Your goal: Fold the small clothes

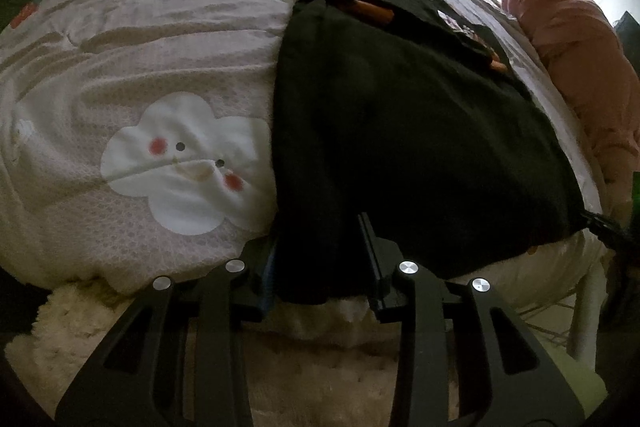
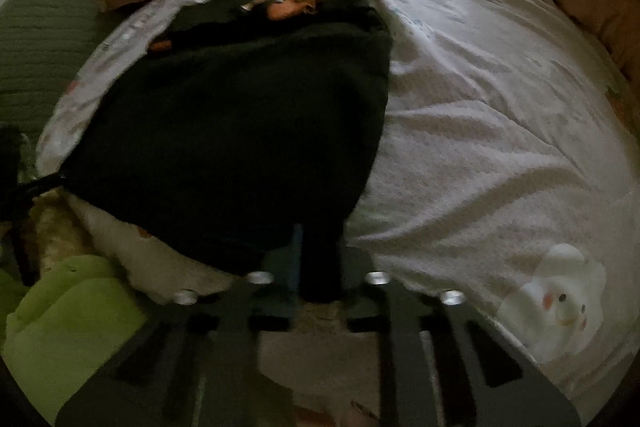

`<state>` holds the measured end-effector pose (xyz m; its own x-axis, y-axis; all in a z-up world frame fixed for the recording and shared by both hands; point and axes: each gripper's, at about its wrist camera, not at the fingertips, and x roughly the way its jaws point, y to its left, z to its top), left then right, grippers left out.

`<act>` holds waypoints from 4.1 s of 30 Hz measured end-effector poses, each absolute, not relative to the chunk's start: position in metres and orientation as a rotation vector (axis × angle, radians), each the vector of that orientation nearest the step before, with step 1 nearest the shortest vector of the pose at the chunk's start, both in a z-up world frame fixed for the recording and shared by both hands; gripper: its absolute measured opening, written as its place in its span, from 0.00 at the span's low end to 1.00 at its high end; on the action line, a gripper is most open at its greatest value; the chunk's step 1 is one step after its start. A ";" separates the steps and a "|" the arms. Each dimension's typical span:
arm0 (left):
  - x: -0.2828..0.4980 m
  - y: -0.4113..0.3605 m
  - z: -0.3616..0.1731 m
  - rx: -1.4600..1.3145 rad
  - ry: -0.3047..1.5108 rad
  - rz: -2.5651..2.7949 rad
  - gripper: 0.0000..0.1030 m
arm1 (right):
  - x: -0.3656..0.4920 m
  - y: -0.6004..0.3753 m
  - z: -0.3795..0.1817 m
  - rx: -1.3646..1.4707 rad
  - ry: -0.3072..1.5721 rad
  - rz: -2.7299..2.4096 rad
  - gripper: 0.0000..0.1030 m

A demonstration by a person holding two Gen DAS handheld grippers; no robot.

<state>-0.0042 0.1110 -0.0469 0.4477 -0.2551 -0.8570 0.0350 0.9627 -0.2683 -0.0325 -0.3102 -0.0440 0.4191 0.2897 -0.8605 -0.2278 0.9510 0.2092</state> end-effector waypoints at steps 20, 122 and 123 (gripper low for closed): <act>0.013 0.128 0.024 -0.286 0.912 -0.142 0.04 | -0.012 -0.331 0.034 0.208 0.771 0.392 0.08; 0.217 0.053 -0.021 0.064 0.989 -0.035 0.03 | 0.181 -0.258 -0.029 -0.026 0.847 0.219 0.19; 0.219 0.053 -0.025 0.073 0.996 -0.027 0.03 | 0.183 -0.255 -0.032 -0.038 0.855 0.216 0.19</act>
